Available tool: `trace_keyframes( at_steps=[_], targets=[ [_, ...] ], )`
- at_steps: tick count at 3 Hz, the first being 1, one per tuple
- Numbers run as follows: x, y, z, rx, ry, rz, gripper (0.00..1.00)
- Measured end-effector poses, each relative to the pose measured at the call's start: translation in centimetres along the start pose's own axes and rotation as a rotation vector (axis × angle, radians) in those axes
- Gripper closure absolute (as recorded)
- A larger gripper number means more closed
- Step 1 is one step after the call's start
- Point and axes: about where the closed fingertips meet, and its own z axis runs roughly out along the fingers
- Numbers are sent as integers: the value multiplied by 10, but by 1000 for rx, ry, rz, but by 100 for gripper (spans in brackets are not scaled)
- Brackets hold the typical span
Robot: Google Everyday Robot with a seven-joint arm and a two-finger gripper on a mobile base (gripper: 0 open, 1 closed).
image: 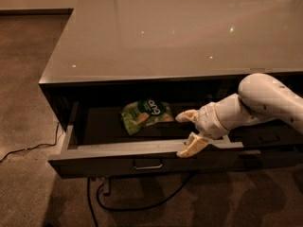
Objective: Open top drawer
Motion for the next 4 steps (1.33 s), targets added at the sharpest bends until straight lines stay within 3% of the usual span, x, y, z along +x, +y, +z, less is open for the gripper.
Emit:
trace_keyframes(
  at_steps=[3, 4],
  targets=[
    [-1, -11, 12, -23, 15, -1, 97],
    [0, -15, 24, -39, -7, 7, 100]
  ],
)
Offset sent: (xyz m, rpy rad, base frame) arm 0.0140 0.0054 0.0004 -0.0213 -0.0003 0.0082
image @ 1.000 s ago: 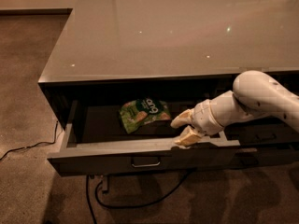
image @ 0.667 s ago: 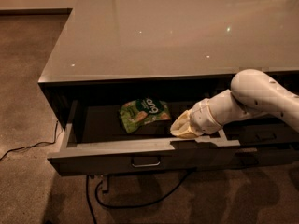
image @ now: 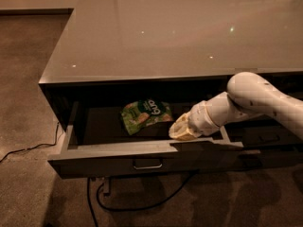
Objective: Open top drawer
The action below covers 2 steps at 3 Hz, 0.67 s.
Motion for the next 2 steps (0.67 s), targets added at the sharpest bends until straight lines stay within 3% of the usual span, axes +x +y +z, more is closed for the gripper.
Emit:
trace_keyframes(
  at_steps=[2],
  targets=[
    [15, -5, 33, -54, -14, 19, 100]
  ],
)
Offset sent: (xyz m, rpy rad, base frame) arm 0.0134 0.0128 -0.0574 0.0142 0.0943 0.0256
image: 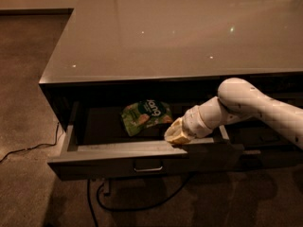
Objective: Open top drawer
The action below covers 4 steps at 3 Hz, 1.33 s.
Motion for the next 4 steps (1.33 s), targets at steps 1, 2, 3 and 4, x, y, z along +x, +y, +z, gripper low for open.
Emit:
trace_keyframes(
  at_steps=[1, 2, 3, 4],
  targets=[
    [10, 2, 11, -23, 5, 13, 100],
    [19, 6, 18, -41, 17, 27, 100],
    [30, 9, 21, -52, 33, 49, 100],
    [59, 19, 10, -29, 60, 136, 100]
  ],
)
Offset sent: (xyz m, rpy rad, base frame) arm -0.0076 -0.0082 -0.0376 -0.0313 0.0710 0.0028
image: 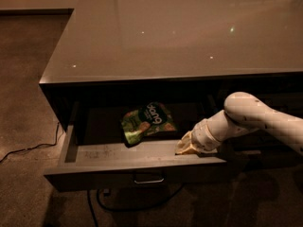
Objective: Open top drawer
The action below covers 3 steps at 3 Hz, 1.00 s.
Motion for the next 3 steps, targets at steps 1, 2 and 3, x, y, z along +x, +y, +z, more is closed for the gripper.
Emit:
trace_keyframes(
  at_steps=[1, 2, 3],
  targets=[
    [9, 1, -5, 14, 8, 28, 100],
    [20, 3, -12, 27, 27, 56, 100],
    [22, 14, -25, 46, 29, 56, 100]
  ],
)
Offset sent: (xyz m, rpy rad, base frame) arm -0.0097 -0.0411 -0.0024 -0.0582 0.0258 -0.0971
